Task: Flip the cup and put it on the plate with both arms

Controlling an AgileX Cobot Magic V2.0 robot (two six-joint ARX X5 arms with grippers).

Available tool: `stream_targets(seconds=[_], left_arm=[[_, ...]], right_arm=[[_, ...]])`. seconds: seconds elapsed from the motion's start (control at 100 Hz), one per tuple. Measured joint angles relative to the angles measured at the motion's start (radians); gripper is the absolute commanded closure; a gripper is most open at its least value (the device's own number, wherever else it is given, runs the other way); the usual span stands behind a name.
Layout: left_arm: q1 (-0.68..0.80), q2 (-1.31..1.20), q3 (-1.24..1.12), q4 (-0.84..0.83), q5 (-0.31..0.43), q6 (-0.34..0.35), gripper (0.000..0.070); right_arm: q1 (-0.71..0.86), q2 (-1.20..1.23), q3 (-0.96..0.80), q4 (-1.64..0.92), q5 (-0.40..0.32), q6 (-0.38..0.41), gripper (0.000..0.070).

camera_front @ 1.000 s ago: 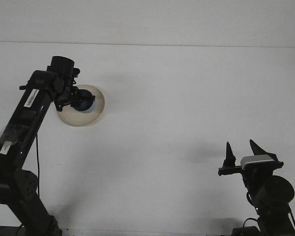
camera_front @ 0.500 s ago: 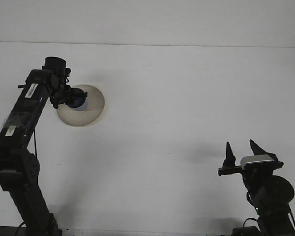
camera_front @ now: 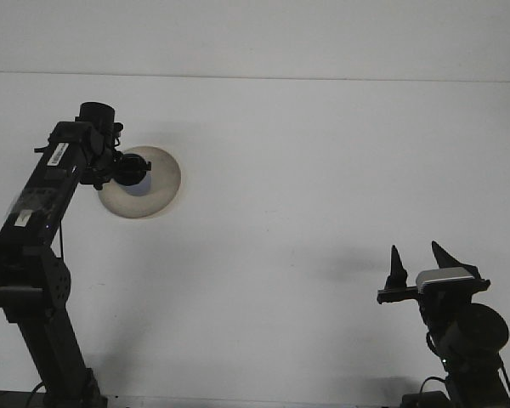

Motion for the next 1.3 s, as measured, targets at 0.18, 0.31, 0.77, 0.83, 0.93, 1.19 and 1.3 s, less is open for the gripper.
stream_targets(seconds=[0.18, 0.31, 0.77, 0.83, 0.93, 1.19, 1.3], left_arm=[[0.000, 0.003, 0.101, -0.048, 0.000, 0.000, 0.0178], [0.000, 0.003, 0.200, -0.119, 0.000, -0.002, 0.0178], [-0.005, -0.079, 0.246, -0.313, 0.000, -0.041, 0.0179], [-0.017, -0.128, 0.216, -0.310, 0.000, -0.042, 0.0179], [-0.047, -0.234, 0.147, -0.306, 0.000, -0.042, 0.0179], [-0.060, -0.598, -0.262, -0.094, 0.003, -0.048, 0.0179], [-0.060, -0.777, -0.457, -0.003, 0.003, -0.053, 0.0179]], right_arm=[[0.000, 0.000, 0.000, 0.000, 0.000, 0.000, 0.0207], [0.000, 0.000, 0.000, 0.000, 0.000, 0.000, 0.0207], [0.000, 0.000, 0.000, -0.002, 0.001, 0.000, 0.0207], [0.000, 0.000, 0.000, -0.008, 0.002, 0.000, 0.0207], [0.000, 0.000, 0.000, -0.021, 0.002, 0.000, 0.0207], [0.000, 0.000, 0.000, -0.034, 0.002, 0.000, 0.0207], [0.000, 0.000, 0.000, -0.035, 0.002, 0.000, 0.0207]])
